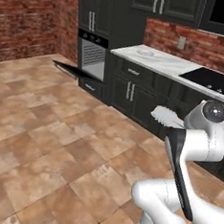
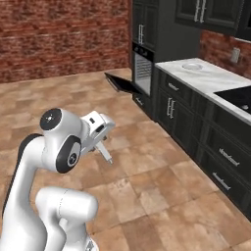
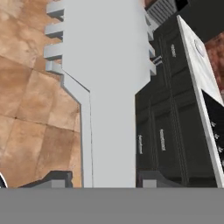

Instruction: Pick up the tongs from the counter and place them near the plate next to the oven.

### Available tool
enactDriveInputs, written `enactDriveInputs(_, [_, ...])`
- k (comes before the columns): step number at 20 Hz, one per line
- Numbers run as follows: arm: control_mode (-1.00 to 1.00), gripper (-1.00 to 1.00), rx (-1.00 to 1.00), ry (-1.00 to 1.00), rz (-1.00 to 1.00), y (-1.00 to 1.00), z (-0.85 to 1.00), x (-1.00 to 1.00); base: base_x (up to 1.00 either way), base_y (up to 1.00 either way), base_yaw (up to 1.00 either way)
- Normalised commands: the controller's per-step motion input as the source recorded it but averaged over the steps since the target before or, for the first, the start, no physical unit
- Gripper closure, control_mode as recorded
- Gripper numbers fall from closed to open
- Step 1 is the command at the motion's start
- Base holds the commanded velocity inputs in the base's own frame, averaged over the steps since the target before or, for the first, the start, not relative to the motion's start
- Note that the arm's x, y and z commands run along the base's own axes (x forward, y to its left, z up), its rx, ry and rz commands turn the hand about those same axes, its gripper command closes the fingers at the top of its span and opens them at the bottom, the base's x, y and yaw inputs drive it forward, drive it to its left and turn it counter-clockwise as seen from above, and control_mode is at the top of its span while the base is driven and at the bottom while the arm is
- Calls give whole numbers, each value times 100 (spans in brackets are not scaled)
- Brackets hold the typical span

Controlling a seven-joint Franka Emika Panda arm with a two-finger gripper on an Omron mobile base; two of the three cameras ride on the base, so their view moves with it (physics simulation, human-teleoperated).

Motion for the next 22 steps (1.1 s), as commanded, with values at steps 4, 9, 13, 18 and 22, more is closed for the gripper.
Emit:
enactDriveInputs(4, [100,100,0,0,0,0,0,0,100,0,-25])
enactDriveInputs(9, [100,100,0,0,0,0,0,0,100,4,-31])
enactDriveInputs(13, [100,100,0,0,0,0,0,0,100,12,-33])
enactDriveInputs(18, [100,100,0,0,0,0,0,0,100,31,-32])
enactDriveInputs(22, [100,100,0,0,0,0,0,0,100,41,-32])
